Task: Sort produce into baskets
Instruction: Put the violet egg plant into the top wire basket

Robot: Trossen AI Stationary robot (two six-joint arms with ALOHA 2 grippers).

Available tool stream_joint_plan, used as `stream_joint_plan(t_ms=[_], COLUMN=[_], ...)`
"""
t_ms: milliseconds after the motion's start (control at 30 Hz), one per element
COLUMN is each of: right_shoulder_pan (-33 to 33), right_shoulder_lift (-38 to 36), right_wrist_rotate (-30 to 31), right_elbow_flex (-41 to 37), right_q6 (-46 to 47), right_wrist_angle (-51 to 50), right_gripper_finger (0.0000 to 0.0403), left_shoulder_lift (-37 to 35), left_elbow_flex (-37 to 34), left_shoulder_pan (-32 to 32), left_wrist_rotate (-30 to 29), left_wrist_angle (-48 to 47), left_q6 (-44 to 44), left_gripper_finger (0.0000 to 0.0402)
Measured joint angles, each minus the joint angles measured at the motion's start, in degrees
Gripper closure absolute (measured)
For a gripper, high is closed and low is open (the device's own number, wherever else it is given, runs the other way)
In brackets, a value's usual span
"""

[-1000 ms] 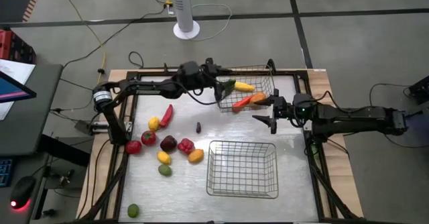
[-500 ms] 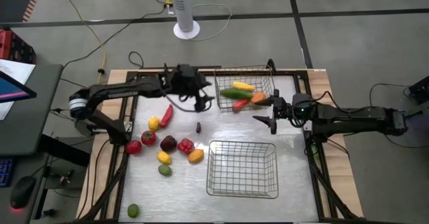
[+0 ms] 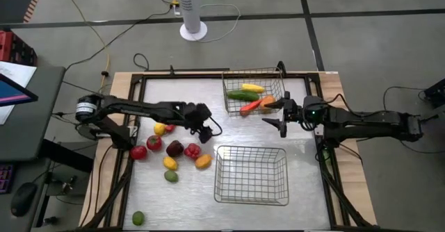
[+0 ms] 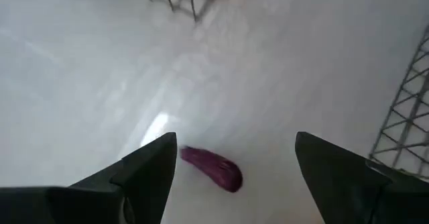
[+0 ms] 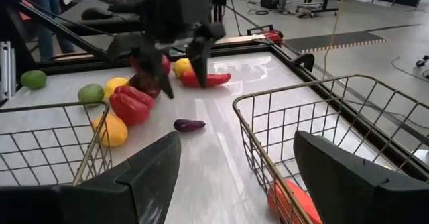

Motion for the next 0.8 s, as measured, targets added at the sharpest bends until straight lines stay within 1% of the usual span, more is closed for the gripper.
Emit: stream_joint_plan(t_ms=[100,333,567,667,800], right_shoulder_pan=[0.0,0.0,0.0,0.0,0.0], right_shoulder_lift=[0.0,0.0,0.0,0.0,0.0], right_wrist_rotate=[0.0,-0.1,-0.2,-0.2,-0.2], right_elbow_flex=[0.0,0.0,0.0,0.0,0.0], right_q6=[0.1,0.1,0.2,0.2,0.2], right_wrist_angle=[-0.2,-0.2,-0.2,-0.1,-0.1], right_gripper_finger=[0.0088,0.0088,0.0088,0.0088,0.0088], left_shoulder_lift=[3.2,6.7,10.6,11.5,11.5], left_elbow_flex=[-0.1,0.0,0.0,0.0,0.0], left_shoulder_pan=[-1.5,-1.9,-3.4,-3.6,-3.6], left_wrist_rotate=[-1.6,-2.5,-2.3,-3.1,-7.3], left_wrist_angle=[-0.7,-1.6,-1.5,-2.6,-3.6], left_q6=[-3.5,-8.0,-8.0,-6.5,-4.2], left_gripper_finger=[0.0111,0.0111,0.0111,0.0111,0.0111])
